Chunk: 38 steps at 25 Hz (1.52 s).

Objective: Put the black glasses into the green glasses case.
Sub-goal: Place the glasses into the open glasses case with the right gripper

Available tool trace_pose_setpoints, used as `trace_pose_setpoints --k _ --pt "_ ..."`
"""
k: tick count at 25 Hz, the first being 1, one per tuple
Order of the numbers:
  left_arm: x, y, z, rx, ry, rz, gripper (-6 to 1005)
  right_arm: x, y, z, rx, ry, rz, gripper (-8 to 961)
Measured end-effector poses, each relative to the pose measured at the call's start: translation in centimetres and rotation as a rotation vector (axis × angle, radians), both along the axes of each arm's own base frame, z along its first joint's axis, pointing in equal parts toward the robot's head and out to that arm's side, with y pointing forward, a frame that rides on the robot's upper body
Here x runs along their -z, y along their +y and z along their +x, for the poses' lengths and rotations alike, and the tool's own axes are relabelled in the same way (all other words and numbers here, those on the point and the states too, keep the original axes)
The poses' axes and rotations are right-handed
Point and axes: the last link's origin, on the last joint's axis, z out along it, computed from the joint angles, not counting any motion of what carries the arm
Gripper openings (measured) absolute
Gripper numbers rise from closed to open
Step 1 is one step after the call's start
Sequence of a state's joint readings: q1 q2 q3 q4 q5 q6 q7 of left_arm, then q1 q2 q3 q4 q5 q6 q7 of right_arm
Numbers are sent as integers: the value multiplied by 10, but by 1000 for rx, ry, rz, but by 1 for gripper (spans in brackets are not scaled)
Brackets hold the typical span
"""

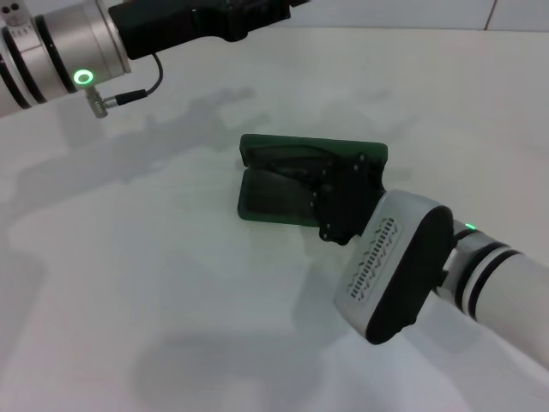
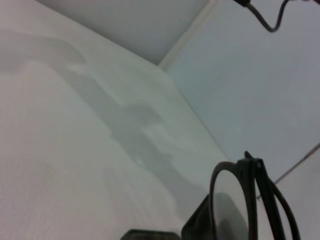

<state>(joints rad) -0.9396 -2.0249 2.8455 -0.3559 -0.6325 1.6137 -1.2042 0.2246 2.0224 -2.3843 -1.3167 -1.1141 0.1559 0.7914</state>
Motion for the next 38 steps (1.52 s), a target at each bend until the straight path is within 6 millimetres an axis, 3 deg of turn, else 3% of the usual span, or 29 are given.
trace_pose_setpoints --k 14,38 --pt "6 -3 -1 10 25 -23 649 9 -14 8 121 -13 45 112" --pt "8 -3 1 20 37 -33 649 15 -4 11 117 -16 17 138"
